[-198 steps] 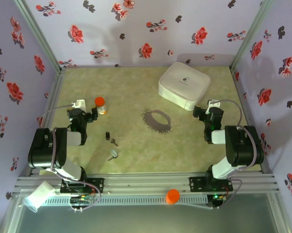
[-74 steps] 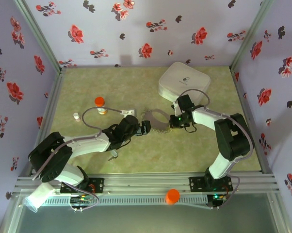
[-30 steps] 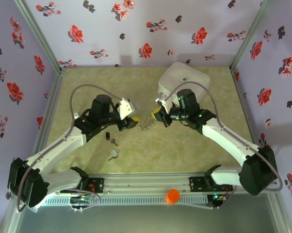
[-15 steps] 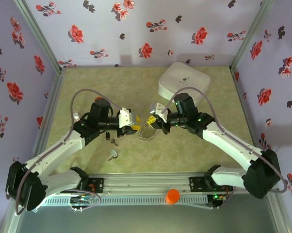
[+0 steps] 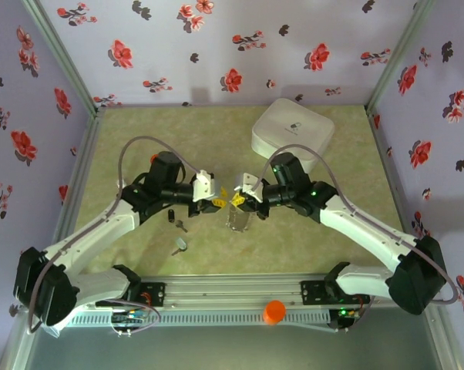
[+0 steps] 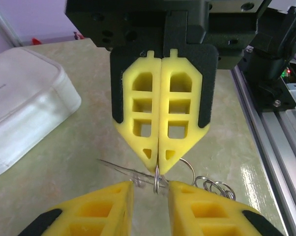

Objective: Put the keys on the keyring

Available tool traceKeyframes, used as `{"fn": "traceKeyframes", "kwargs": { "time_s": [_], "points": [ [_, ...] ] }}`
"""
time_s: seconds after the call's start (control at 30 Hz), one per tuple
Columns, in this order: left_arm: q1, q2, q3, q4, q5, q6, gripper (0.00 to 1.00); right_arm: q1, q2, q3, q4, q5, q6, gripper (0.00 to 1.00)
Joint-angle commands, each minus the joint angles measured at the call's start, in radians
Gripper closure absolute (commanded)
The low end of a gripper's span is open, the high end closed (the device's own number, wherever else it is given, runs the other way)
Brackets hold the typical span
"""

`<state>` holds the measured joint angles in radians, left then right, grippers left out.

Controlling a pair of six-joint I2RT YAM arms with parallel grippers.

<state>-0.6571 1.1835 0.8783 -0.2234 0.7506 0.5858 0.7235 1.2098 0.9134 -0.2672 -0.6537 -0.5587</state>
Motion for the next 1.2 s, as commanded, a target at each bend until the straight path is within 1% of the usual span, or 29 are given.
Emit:
{"fn": "traceKeyframes", "kwargs": {
  "time_s": [0.0,0.2,0.27,0.33,0.43,0.5,0.57,0.6,0.63,0.7,0.73,0.83,0.87,0.9,0.93,0.97,1.03,1.17],
  "points": [
    [-0.019,0.033,0.041,-0.040,0.035,0.031,0.75,0.017,-0.021,0.003,0.023,0.001,-0.018,1.00],
    [-0.021,0.050,0.037,-0.053,0.052,0.036,0.78,0.030,-0.024,-0.003,0.032,0.006,-0.007,1.00],
    [-0.020,0.055,0.040,-0.068,0.053,0.037,0.82,0.031,-0.023,-0.009,0.044,0.000,-0.001,1.00],
    [-0.021,0.056,0.040,-0.068,0.053,0.035,0.83,0.031,-0.024,-0.015,0.058,-0.009,0.008,1.00],
    [-0.021,0.053,0.040,-0.068,0.053,0.038,0.92,0.031,-0.022,-0.019,0.077,-0.022,0.017,1.00],
    [-0.021,0.052,0.042,-0.071,0.053,0.041,0.99,0.031,-0.023,-0.021,0.082,-0.027,0.020,1.00],
    [-0.021,0.049,0.042,-0.071,0.050,0.043,1.00,0.031,-0.027,-0.025,0.087,-0.023,0.021,1.00],
    [-0.021,0.047,0.039,-0.066,0.043,0.030,1.00,0.031,-0.034,-0.030,0.094,-0.008,0.021,0.98],
    [-0.021,0.041,0.033,-0.047,0.030,0.007,1.00,0.030,-0.046,-0.041,0.110,0.016,0.028,0.84],
    [-0.022,0.025,0.019,-0.012,-0.008,-0.039,1.00,0.030,-0.081,-0.079,0.157,0.057,0.031,0.72],
    [-0.025,0.016,0.011,0.005,-0.043,-0.064,1.00,0.027,-0.104,-0.104,0.186,0.087,0.031,0.65],
    [-0.043,-0.006,0.005,0.043,-0.175,-0.167,1.00,0.022,-0.181,-0.162,0.247,0.204,0.059,0.51],
    [-0.048,-0.004,0.020,0.044,-0.220,-0.232,1.00,0.021,-0.207,-0.178,0.258,0.244,0.081,0.51],
    [-0.054,0.007,0.054,0.034,-0.281,-0.342,1.00,0.022,-0.232,-0.194,0.263,0.284,0.108,0.50],
    [-0.056,0.024,0.098,-0.001,-0.322,-0.455,1.00,0.022,-0.260,-0.202,0.252,0.303,0.124,0.50],
    [-0.057,0.042,0.141,-0.050,-0.338,-0.524,1.00,0.022,-0.283,-0.208,0.240,0.304,0.136,0.50],
    [-0.075,0.083,0.227,-0.166,-0.355,-0.603,1.00,0.024,-0.319,-0.219,0.227,0.271,0.182,0.53],
    [-0.127,0.129,0.333,-0.276,-0.440,-0.724,1.00,0.057,-0.324,-0.232,0.259,0.145,0.300,0.58]
  ]
}}
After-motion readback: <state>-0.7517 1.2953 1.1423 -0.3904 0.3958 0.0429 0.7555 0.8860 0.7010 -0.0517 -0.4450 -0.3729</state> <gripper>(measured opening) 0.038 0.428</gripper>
